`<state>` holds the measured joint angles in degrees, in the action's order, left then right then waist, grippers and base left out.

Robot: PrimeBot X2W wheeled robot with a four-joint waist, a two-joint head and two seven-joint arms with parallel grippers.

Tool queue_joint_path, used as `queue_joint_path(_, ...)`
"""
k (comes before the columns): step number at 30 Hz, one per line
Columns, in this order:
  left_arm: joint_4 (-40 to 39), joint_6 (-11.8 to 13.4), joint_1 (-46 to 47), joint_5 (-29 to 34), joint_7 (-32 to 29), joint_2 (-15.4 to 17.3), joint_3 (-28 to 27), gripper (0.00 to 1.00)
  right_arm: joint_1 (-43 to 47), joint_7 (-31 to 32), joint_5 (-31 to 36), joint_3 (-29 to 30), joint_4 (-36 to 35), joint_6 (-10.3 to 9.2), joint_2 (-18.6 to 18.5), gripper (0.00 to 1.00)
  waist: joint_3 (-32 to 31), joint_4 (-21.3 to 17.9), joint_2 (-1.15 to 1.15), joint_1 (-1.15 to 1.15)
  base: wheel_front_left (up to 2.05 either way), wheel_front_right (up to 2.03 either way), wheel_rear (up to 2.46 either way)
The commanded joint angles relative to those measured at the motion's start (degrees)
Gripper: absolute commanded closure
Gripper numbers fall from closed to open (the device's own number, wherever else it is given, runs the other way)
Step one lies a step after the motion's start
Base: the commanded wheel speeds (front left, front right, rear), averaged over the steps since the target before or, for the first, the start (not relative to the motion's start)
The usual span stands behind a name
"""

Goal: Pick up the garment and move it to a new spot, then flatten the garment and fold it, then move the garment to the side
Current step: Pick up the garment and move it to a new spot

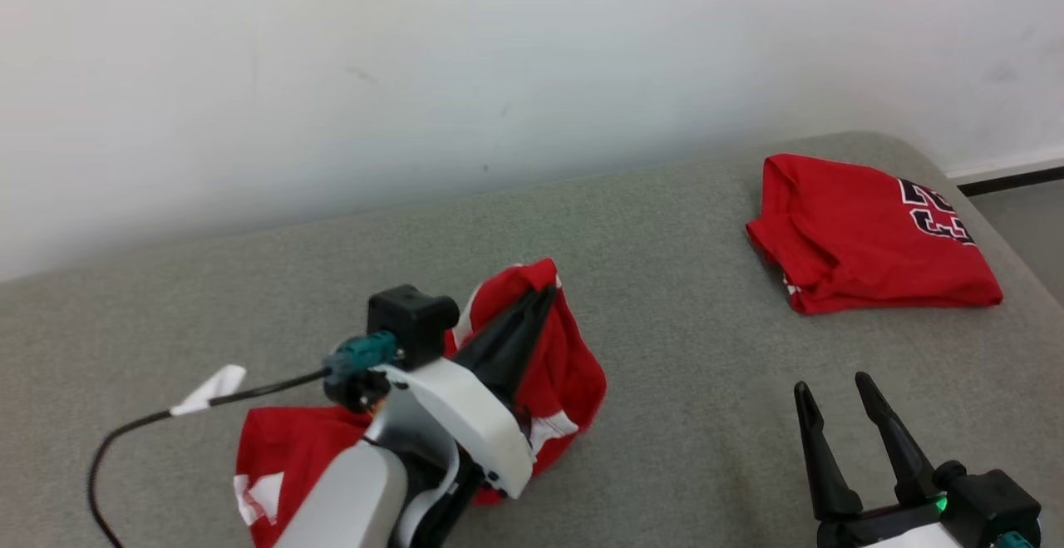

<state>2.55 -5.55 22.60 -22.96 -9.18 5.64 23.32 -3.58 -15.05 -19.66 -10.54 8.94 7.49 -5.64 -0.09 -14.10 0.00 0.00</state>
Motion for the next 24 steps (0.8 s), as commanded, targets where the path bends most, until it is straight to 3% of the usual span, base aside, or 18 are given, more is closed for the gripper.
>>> queue_joint_path(1, 3.0, -0.3, -0.5, -0.6, 1.3, -0.6, 0.9, 1.0, -1.0, -0.1, -0.1, 0.0, -0.2, -0.01, -0.4, 0.0, 1.5, -1.8, 0.0, 0.0, 0.0, 0.0, 0.0)
queue_joint_path(8, 19.9, -1.0, 3.1, -0.4, 6.4, -2.3, 8.5, 1.0, -2.2, -0.1, -0.2, -0.4, 0.2, -0.01, -0.1, 0.0, 4.2, -5.1, 0.0, 0.0, 0.0, 0.0, 0.0)
queue_joint_path(13, 27.6, -1.4, 5.8, -2.8, 9.3, -2.6, 14.4, 1.0, -2.3, -0.1, -0.2, -0.4, 0.6, -0.01, 0.0, 0.0, 4.9, -5.7, 0.0, 0.0, 0.0, 0.0, 0.0)
queue_joint_path(17, 29.8, -1.6, 7.6, -6.8, 11.9, -2.6, 19.0, 0.58, -2.0, -0.1, 0.0, -0.4, 1.2, -0.01, 0.1, 0.0, 4.9, -4.9, 0.0, 0.0, 0.0, 0.0, 0.0)
queue_joint_path(18, 30.4, -1.6, 8.0, -7.6, 12.4, -2.6, 19.9, 0.18, -2.0, -0.1, 0.1, -0.4, 1.3, -0.01, 0.1, 0.0, 4.9, -4.5, 0.0, 0.0, 0.0, 0.0, 0.0)
queue_joint_path(19, 30.8, -1.6, 8.5, -8.6, 12.8, -2.6, 20.9, 0.0, -2.1, -0.1, 0.2, -0.2, 1.3, -0.01, 0.1, 0.0, 4.8, -4.1, 0.0, 0.0, 0.0, 0.0, 0.0)
queue_joint_path(24, 31.4, -1.5, 10.4, -10.4, 15.2, -2.6, 24.4, 0.0, -1.8, -0.1, 0.3, 0.2, 1.6, -0.01, -0.4, 0.0, 3.6, -1.4, 0.0, 0.0, 0.0, 0.0, 0.0)
